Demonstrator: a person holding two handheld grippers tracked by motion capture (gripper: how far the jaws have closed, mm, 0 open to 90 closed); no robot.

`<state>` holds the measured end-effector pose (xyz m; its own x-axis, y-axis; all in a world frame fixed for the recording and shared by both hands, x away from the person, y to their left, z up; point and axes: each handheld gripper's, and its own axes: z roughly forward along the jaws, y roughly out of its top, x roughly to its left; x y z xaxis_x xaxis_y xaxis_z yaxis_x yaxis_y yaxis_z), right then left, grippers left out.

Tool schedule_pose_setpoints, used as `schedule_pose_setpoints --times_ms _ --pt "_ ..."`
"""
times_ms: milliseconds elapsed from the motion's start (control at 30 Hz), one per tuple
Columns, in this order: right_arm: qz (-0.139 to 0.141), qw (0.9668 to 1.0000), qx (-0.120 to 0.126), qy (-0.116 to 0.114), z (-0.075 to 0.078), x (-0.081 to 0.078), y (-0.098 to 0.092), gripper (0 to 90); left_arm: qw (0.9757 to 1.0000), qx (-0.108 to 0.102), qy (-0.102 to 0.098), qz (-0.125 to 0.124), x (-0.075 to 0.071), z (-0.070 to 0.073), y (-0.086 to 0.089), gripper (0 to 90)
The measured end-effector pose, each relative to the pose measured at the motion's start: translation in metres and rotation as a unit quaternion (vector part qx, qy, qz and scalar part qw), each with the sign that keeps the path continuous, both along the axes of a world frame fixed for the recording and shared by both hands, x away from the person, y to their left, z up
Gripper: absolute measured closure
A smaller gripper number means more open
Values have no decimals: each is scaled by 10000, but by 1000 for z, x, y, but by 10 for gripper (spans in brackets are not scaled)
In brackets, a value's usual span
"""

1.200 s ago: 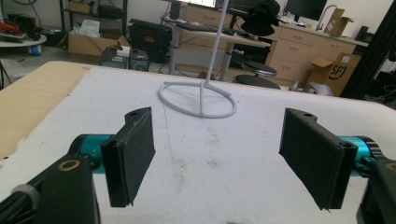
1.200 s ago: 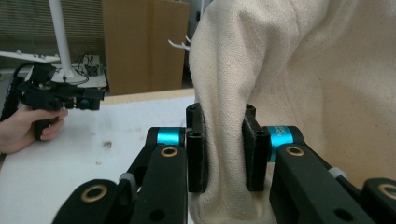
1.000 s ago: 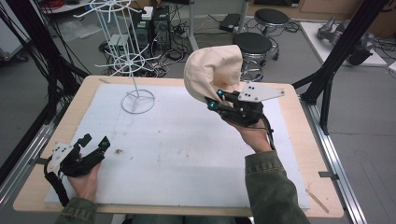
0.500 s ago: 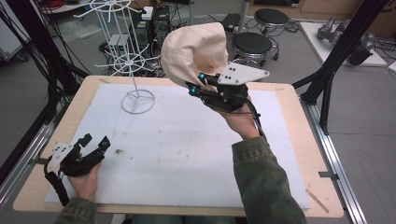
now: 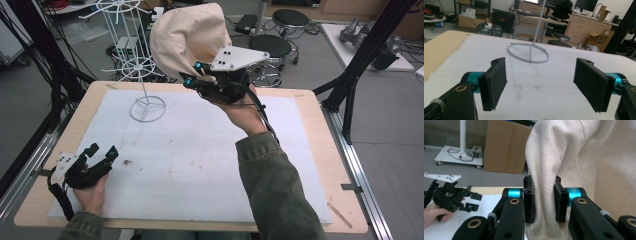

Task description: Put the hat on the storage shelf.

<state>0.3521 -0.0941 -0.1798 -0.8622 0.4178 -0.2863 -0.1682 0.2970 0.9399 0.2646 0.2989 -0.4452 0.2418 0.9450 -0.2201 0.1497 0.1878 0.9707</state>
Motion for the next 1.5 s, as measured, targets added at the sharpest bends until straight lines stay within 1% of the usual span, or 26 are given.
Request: schedule_pose_setpoints --times_ms 100,200,267,367,400,433,467,500,667,700,733,800,833,900,967,1000,1100,1133,1167,1267,1300,1333,1367,1433,1500 --pt "21 10000 5 -31 7 4 6 751 10000 27 30 -42 -2 -1 0 263" --pt "16 10000 -8 -29 11 9 13 750 10000 43 17 -46 -4 -1 0 263" --pt "30 10000 -30 -29 14 14 19 749 10000 80 -45 14 -7 0 2 263" --pt "36 10000 -47 -36 18 21 28 748 9999 91 -90 63 -10 0 5 263" --pt "36 10000 -47 -36 18 21 28 748 9999 91 -90 63 -10 0 5 263" --pt "42 9999 -91 -28 21 24 34 748 9998 84 -118 98 -12 1 6 263" --pt "42 9999 -91 -28 21 24 34 748 9998 84 -118 98 -12 1 6 263" --pt "48 9999 -141 -62 26 27 42 748 9998 82 -134 125 -12 1 7 263" --pt "105 9996 -192 -170 41 31 56 748 9997 101 -154 129 -10 2 6 264" --pt "105 9996 -192 -170 41 31 56 748 9997 101 -154 129 -10 2 6 263" --pt "125 9995 -219 -205 47 32 63 748 9997 112 -169 128 -10 2 6 263" --pt "132 9994 -228 -208 50 33 66 748 9997 113 -174 126 -10 2 6 263" --pt "152 9994 -210 -249 55 36 71 748 9997 126 -179 128 -10 2 6 263" --pt "188 9994 -152 -256 59 38 76 748 9996 130 -192 132 -10 3 6 264" --pt "207 9993 -138 -281 61 39 78 747 9995 186 -228 137 -9 4 6 264" --pt "232 9994 -32 -273 66 42 82 746 9994 201 -250 160 -8 5 6 263" --pt "239 9993 4 -271 68 45 86 745 9995 183 -223 147 -7 4 5 263" --pt "170 9994 -117 -274 70 49 92 745 9995 197 -202 135 -6 4 5 264" --pt "133 9994 -157 -275 70 52 94 745 9995 207 -200 123 -6 4 4 264" --pt "105 9995 -168 -256 71 56 98 743 9994 232 -229 117 -7 5 4 263" --pt "66 9997 -102 -201 71 60 101 743 9993 240 -245 118 -7 5 4 263" --pt "66 9997 -102 -201 71 60 101 743 9993 240 -245 118 -7 5 4 264" --pt "46 9999 -31 -115 69 66 103 743 9994 232 -230 112 -6 4 4 263" --pt "28 10000 -40 -25 66 71 105 743 9994 248 -225 109 -6 4 4 263" --pt "39 9999 -101 88 61 76 107 743 9993 260 -230 123 -7 4 5 263"
